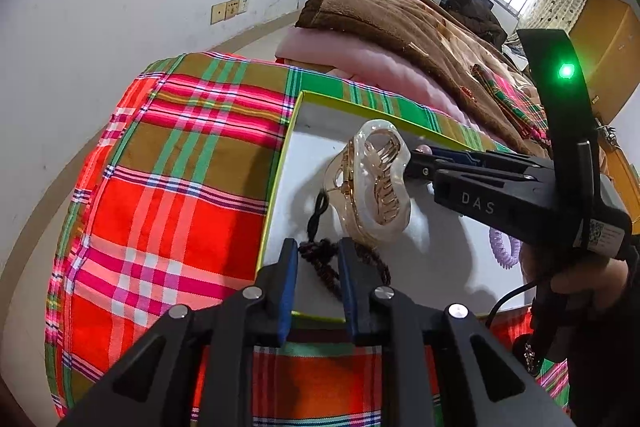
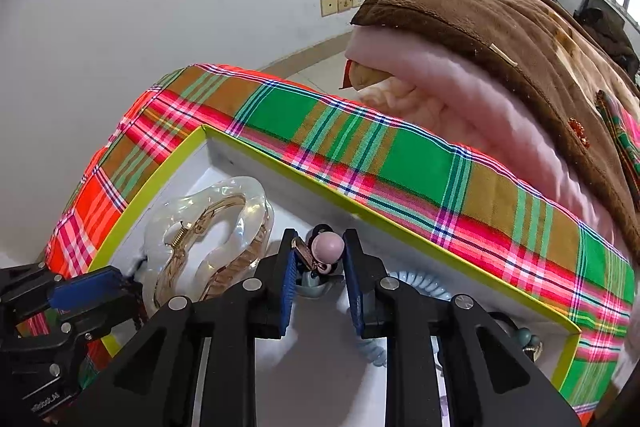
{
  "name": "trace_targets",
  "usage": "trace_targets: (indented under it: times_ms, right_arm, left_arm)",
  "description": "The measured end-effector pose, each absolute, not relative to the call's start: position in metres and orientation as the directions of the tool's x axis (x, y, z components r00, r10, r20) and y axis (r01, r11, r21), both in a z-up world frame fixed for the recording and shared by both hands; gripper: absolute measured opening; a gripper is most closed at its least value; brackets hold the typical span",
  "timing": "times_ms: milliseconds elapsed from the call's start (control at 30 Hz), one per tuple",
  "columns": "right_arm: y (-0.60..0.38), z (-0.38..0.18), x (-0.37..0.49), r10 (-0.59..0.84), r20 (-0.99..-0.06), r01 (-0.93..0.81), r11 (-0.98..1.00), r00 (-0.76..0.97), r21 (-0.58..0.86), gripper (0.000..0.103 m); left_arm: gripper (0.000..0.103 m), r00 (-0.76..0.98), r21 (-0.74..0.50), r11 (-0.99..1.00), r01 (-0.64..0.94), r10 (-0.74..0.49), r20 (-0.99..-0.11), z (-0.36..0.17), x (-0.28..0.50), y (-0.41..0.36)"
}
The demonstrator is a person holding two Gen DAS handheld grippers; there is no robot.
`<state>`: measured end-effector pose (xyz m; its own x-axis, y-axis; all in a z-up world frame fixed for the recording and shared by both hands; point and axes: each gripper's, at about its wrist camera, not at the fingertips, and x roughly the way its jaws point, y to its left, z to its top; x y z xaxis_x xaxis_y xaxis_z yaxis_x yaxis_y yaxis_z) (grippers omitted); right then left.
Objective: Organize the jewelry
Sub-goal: 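Open both tools to release the bracelet and clip into the box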
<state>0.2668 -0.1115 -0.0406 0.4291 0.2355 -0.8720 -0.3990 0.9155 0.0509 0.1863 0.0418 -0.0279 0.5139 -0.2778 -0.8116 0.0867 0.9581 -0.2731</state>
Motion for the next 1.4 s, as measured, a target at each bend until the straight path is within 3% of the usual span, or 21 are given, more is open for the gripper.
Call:
trace_targets:
  times_ms: [333,467,600,867,1167,1267,1400]
  right_arm:
    - [-0.109,-0.039,0.262,0.226,-0.868,-0.397,0.917,0.442,0.037,0.034]
    - [-0.111,-0.038,0.260,0.224,-0.866,-0.393,0.919,0.447,0.035,0.035]
    - [-0.112,-0.034,0.257,0.226,-0.856,-0.394,0.919,0.465,0.029,0.035]
    - [-0.111,-0.028,0.248,0.233,-0.844,-0.395,0.918,0.482,0.028,0.035]
    - [-0.118,-0.012,0.233,0.230,-0.819,-0.368,0.930,0.525,0.026,0.037]
    - [-0.121,-0.002,0.222,0.250,-0.804,-0.370,0.928,0.540,0.040,0.052]
    - [-0.125,0.012,0.202,0.265,-0.780,-0.373,0.927,0.567,0.044,0.053]
  left_arm:
    - [0.028,0.517,-0.269,0.959,0.091,-0.276,-0.810,-0.025,0.183,0.040]
    - [0.033,0.522,-0.272,0.958,0.095,-0.281,-0.806,-0.022,0.180,0.039]
    - [0.046,0.534,-0.273,0.957,0.094,-0.280,-0.798,-0.016,0.175,0.039]
    - [0.046,0.555,-0.274,0.958,0.081,-0.272,-0.786,-0.007,0.167,0.044]
    - [0.054,0.576,-0.263,0.961,0.085,-0.263,-0.774,0.006,0.156,0.042]
    - [0.056,0.585,-0.253,0.963,0.095,-0.260,-0.768,0.011,0.150,0.040]
    - [0.059,0.601,-0.236,0.966,0.104,-0.250,-0.759,0.017,0.140,0.036]
